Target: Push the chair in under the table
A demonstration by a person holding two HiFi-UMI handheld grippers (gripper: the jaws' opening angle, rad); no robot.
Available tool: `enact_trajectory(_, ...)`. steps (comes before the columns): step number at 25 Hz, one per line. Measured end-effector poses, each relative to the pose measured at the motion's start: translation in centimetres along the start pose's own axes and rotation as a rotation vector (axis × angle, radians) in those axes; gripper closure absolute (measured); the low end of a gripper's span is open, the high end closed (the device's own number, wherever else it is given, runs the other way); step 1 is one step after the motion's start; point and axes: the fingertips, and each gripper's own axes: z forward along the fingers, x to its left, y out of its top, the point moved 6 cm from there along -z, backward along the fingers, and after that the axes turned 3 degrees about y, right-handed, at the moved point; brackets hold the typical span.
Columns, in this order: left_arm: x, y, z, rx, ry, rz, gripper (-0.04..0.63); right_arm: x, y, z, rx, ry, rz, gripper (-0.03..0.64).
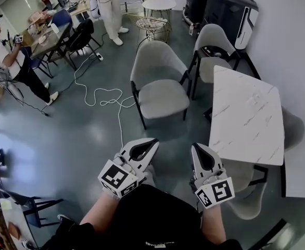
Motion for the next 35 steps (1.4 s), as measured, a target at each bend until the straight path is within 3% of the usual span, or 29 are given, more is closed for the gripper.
enact_trajectory(12,16.7,2.0,5.3,0.051,-0.024,-0.03,0.592,-3.3,0.1,15.9,0.05,-0.067,0.047,0.604)
enact_trajectory(17,21.4,2.3,6.9,0.069,-0.043,-0.055,0.592,-4.2,-0.2,20.0,0.069,-0.096,0.067,0.604)
enact_trajectory(27,24.3,1.5,11.1,0.106,-0.066,-0.078,0.591,-7.8,-1.4,23.4,0.104,-0.126,0.109,0.604)
enact_trajectory(35,26.0,2.0,15.5,0.142,-0.009,-0.078,0.591,-12.6,-3.6,26.2,0.159,-0.055,0.162,0.604)
